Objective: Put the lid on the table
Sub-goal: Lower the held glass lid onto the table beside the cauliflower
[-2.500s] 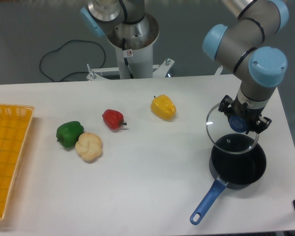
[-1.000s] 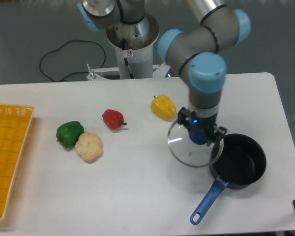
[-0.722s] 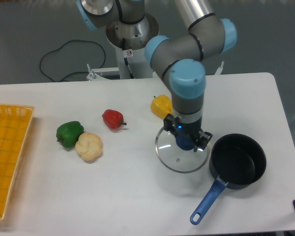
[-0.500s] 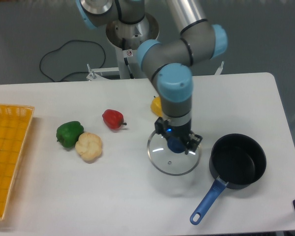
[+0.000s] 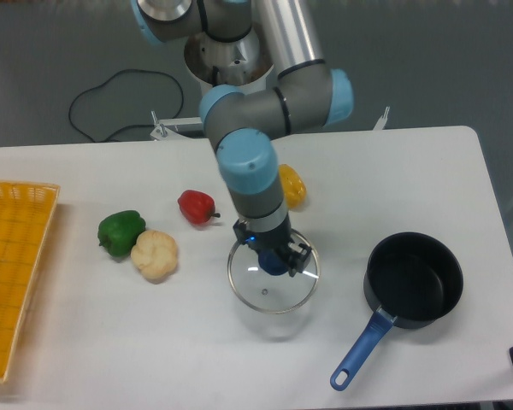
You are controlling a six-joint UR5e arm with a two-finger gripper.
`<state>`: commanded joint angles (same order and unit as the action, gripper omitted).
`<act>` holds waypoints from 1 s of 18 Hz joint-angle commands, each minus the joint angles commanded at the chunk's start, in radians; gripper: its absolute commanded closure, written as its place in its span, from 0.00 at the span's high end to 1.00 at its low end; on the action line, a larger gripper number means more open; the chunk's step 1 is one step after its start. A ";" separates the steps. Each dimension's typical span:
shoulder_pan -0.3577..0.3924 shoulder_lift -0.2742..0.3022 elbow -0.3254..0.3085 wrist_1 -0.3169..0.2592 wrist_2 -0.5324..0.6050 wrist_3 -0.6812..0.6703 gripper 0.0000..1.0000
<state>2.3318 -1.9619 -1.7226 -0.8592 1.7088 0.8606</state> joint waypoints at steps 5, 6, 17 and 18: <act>-0.025 -0.014 -0.052 0.035 0.005 -0.015 0.63; -0.029 -0.024 -0.054 0.049 0.005 -0.026 0.63; -0.057 -0.064 -0.054 0.104 0.002 -0.094 0.63; -0.057 -0.066 -0.054 0.104 0.002 -0.100 0.63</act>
<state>2.2749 -2.0279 -1.7763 -0.7547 1.7104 0.7609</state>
